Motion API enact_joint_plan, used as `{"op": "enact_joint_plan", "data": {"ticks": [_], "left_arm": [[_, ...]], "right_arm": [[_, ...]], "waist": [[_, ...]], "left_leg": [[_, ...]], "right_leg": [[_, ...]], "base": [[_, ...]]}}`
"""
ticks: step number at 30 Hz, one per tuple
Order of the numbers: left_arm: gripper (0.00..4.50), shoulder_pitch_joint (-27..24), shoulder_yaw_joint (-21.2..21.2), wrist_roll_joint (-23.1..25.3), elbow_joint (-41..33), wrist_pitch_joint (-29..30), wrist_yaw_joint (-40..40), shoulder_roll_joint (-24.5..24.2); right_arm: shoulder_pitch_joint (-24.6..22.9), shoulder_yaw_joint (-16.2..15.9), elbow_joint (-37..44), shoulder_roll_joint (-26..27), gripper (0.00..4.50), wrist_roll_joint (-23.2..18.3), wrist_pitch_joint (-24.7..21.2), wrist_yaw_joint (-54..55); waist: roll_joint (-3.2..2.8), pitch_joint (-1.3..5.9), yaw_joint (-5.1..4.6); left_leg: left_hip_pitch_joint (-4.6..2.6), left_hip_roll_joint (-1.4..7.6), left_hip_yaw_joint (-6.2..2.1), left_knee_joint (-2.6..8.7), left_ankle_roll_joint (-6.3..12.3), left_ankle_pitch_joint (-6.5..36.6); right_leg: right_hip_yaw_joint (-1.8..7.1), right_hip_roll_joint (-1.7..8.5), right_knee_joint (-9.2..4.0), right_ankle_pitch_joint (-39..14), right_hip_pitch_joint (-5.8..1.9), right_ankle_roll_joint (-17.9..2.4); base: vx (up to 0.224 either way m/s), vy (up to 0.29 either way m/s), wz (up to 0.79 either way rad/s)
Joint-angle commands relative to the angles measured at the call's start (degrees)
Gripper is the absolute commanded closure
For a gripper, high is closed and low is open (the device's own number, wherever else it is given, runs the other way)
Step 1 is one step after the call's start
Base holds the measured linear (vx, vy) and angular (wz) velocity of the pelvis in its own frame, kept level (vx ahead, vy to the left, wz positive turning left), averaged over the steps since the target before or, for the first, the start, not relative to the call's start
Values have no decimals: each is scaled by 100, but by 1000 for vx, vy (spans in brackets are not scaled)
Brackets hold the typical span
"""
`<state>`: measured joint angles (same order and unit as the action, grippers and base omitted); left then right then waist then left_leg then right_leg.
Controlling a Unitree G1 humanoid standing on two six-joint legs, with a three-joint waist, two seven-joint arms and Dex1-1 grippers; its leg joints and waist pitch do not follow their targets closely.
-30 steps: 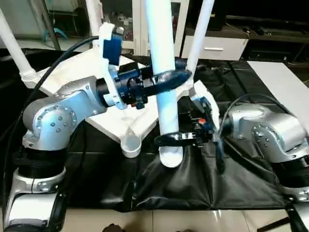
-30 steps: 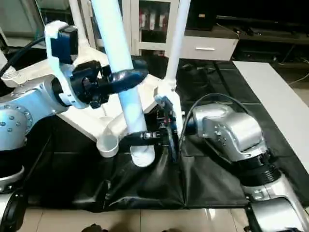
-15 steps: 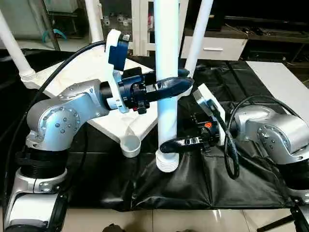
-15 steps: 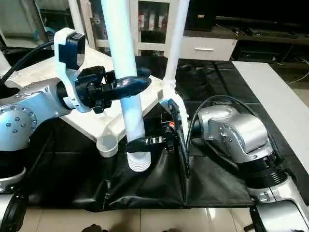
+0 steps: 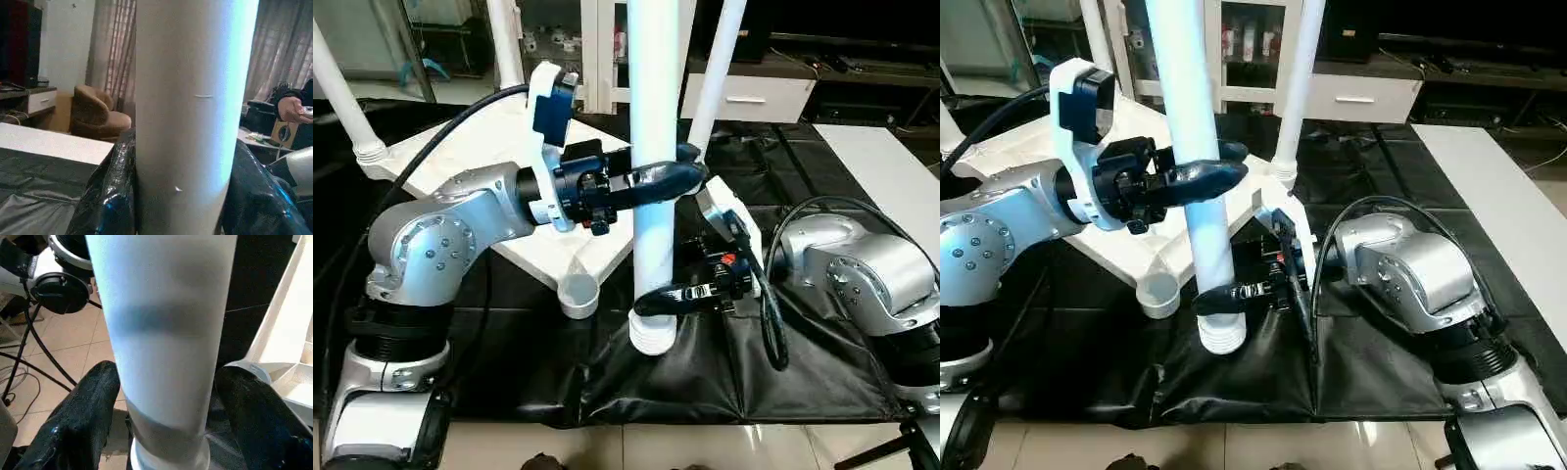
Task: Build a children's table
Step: Pick table leg
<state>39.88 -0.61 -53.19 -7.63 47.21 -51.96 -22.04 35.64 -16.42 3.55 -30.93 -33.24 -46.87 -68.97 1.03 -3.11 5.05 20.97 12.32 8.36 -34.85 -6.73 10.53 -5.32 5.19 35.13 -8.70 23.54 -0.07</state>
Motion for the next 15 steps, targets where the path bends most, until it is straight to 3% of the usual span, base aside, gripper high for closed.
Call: {"op": "enact_joint_plan", "data": {"ticks": [1, 12, 15], "left_arm": [[275, 30, -54, -45, -103, 37, -44, 8], [275, 97, -33, 1, -60, 29, -76, 54], [275, 95, -44, 6, -63, 36, -100, 41]], "right_arm": [[51, -96, -90, 16, 110, 78, 96, -36], [28, -287, -119, 90, 110, 200, 201, -171], [32, -319, -156, 98, 142, 222, 232, -179]], "waist": [[4, 415, -7], [-9, 412, -8], [-19, 412, -11]], "left_leg": [[-1, 11, 105, 398, -26, 1117], [-1, 13, 105, 399, -29, 1148], [-10, 13, 102, 400, -36, 1154]], "right_leg": [[229, 193, -390, -1804, -361, -952], [234, 191, -389, -1754, -364, -978], [233, 187, -389, -1748, -358, -984]], "base": [[0, 0, 0], [0, 0, 0], [0, 0, 0]]}}
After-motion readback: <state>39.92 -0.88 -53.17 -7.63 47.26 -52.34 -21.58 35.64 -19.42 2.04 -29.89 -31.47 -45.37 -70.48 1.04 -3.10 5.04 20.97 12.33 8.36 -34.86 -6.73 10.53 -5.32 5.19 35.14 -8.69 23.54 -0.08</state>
